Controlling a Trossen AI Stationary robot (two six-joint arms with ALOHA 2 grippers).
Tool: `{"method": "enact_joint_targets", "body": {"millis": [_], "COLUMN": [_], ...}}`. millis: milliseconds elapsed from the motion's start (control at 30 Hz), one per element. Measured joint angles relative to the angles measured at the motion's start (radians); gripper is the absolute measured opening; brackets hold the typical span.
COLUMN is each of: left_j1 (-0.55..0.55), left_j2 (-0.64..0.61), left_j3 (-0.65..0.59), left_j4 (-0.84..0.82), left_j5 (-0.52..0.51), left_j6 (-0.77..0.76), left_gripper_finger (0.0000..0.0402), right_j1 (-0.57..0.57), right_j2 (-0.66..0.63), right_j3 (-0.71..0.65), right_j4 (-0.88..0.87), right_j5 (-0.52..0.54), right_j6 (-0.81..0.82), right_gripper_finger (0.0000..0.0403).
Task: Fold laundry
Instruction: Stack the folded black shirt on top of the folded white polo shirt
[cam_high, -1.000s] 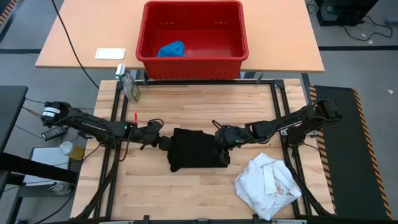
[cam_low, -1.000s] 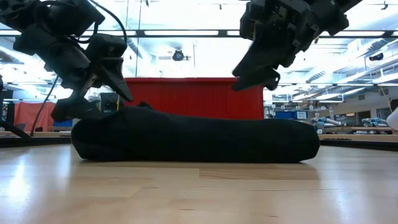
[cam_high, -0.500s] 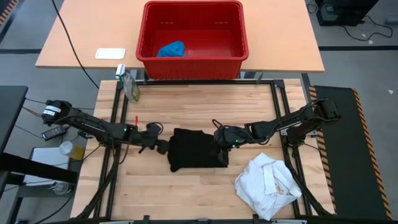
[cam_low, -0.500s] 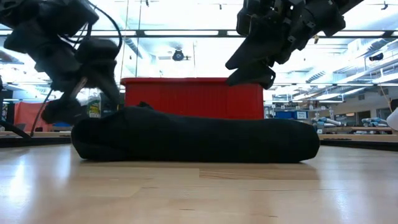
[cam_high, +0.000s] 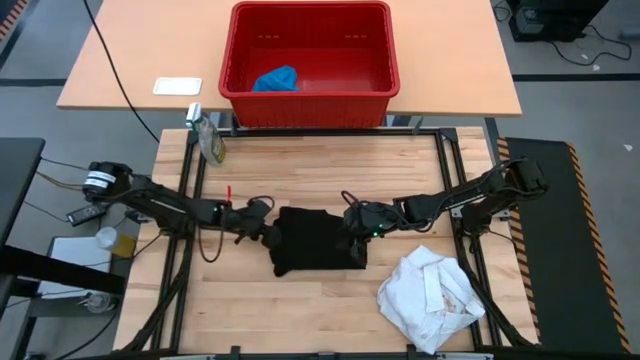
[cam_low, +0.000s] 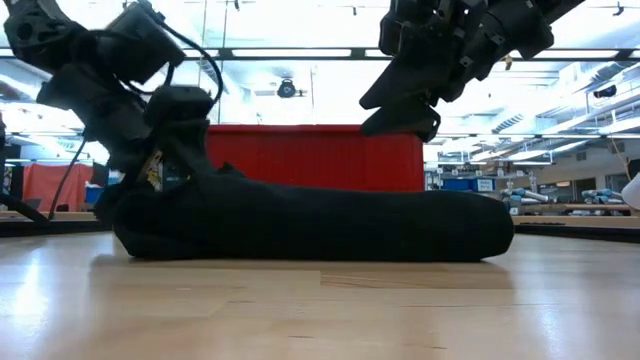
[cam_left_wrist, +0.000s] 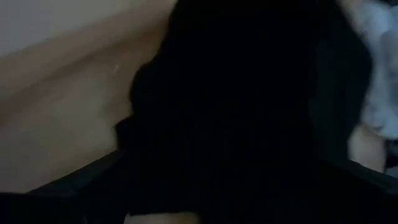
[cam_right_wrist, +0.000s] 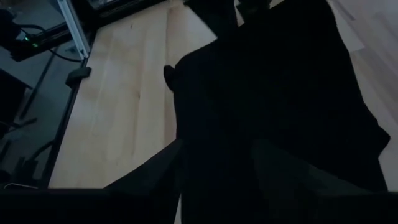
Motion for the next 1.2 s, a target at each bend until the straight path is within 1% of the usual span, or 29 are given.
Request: {"method": "enact_joint_targets", "body": {"millis": [133, 300, 333, 433, 533, 600, 733, 867, 967, 1033, 1100, 1200], "left_j1": [0.0, -0.001, 0.001, 0.004, 0.004, 0.004, 0.007, 0.022, 0.027, 0.027, 0.025, 0.019], "left_j2": [0.048, 0.083, 0.091, 0.112, 0.111, 0.111, 0.111, 0.111, 0.115, 0.127, 0.149, 0.182], "left_j3": [0.002, 0.001, 0.004, -0.002, -0.001, 0.0, 0.0, 0.0, 0.0, 0.0, 0.0, 0.002], "left_j4": [0.048, 0.255, 0.273, 0.242, 0.273, 0.29, 0.293, 0.277, 0.257, 0.254, 0.258, 0.268], "left_j5": [0.035, 0.097, 0.106, 0.106, 0.106, 0.105, 0.077, 0.067, 0.069, 0.094, 0.115, 0.109], "left_j6": [-0.007, 0.016, 0.02, 0.01, 0.014, 0.056, 0.111, 0.143, 0.154, 0.154, 0.152, 0.134], "left_gripper_finger": [0.0399, 0.0398, 0.0398, 0.0396, 0.0392, 0.0391, 0.0391, 0.0391, 0.0391, 0.0391, 0.0391, 0.0391], "right_j1": [0.0, 0.0, -0.001, -0.001, 0.018, 0.048, 0.095, 0.114, 0.115, 0.113, 0.105, 0.1], "right_j2": [0.0, 0.0, 0.0, 0.0, 0.0, 0.001, 0.041, 0.103, 0.152, 0.177, 0.196, 0.2], "right_j3": [0.0, 0.0, 0.0, 0.0, 0.0, 0.0, -0.001, 0.0, 0.0, 0.0, 0.0, 0.0], "right_j4": [0.015, 0.023, 0.018, 0.007, 0.024, 0.014, -0.025, -0.017, -0.022, -0.018, -0.003, 0.008], "right_j5": [0.001, 0.003, 0.003, -0.021, -0.08, -0.099, -0.098, -0.098, -0.071, -0.047, -0.039, -0.036], "right_j6": [0.005, -0.004, -0.016, -0.073, -0.115, -0.13, -0.159, -0.151, -0.15, -0.139, -0.135, -0.138], "right_gripper_finger": [0.0197, 0.0197, 0.0197, 0.0197, 0.0197, 0.0197, 0.0197, 0.0197, 0.0197, 0.0197, 0.0197, 0.0197]}}
